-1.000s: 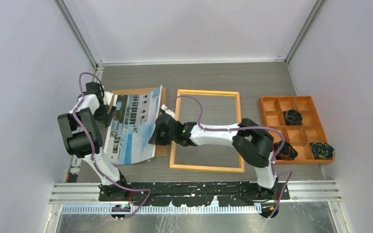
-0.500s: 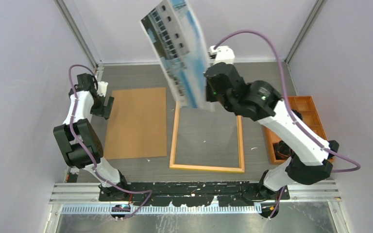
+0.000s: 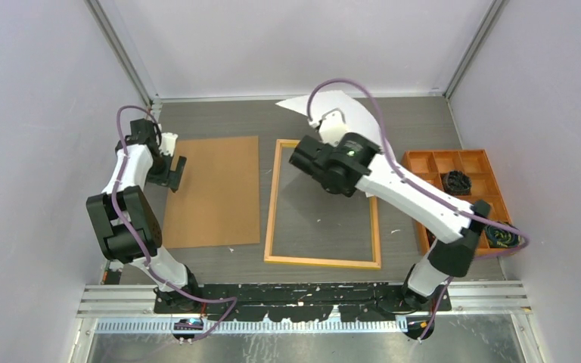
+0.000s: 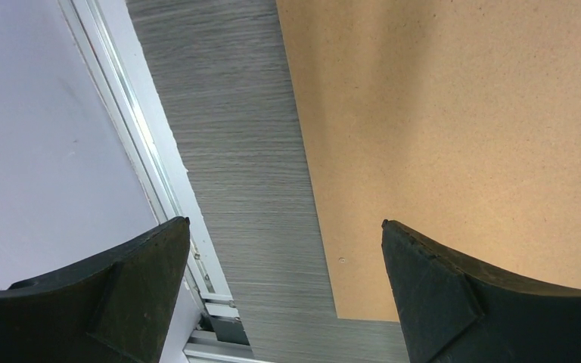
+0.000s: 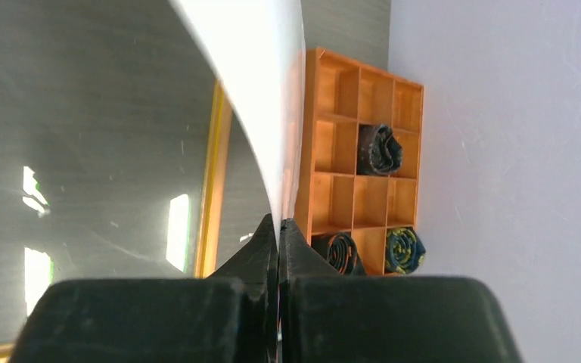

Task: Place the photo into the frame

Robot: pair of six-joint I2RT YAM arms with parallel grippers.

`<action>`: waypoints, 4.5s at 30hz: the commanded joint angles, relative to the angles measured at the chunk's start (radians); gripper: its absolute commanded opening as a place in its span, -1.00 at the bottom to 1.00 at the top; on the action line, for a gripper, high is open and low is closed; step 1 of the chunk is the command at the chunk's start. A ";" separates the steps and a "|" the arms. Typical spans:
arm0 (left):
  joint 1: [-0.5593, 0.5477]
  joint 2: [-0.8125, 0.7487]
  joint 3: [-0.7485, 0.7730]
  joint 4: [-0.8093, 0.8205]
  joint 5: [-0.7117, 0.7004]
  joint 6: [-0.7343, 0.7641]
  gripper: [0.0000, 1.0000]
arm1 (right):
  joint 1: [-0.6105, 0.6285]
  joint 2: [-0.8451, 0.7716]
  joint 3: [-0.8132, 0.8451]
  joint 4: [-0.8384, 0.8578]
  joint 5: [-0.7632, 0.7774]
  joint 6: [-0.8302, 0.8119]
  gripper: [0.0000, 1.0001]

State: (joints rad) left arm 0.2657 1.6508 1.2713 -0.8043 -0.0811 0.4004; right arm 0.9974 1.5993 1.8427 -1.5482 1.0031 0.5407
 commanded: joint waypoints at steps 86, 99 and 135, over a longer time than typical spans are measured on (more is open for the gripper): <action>0.005 -0.065 -0.060 0.054 -0.009 0.074 0.99 | -0.067 0.063 -0.422 0.852 -0.976 0.254 1.00; 0.108 0.075 0.012 0.144 -0.093 0.029 0.91 | -0.061 0.458 -0.058 1.005 -0.972 0.311 1.00; 0.004 0.272 -0.016 0.152 0.038 -0.018 0.88 | -0.087 0.746 0.008 1.260 -0.974 0.538 1.00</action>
State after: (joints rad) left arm 0.3237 1.8832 1.2778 -0.6201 -0.1486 0.3920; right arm 0.9249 2.3627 1.9469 -0.4892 0.2001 0.9340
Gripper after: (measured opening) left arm 0.941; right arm 0.997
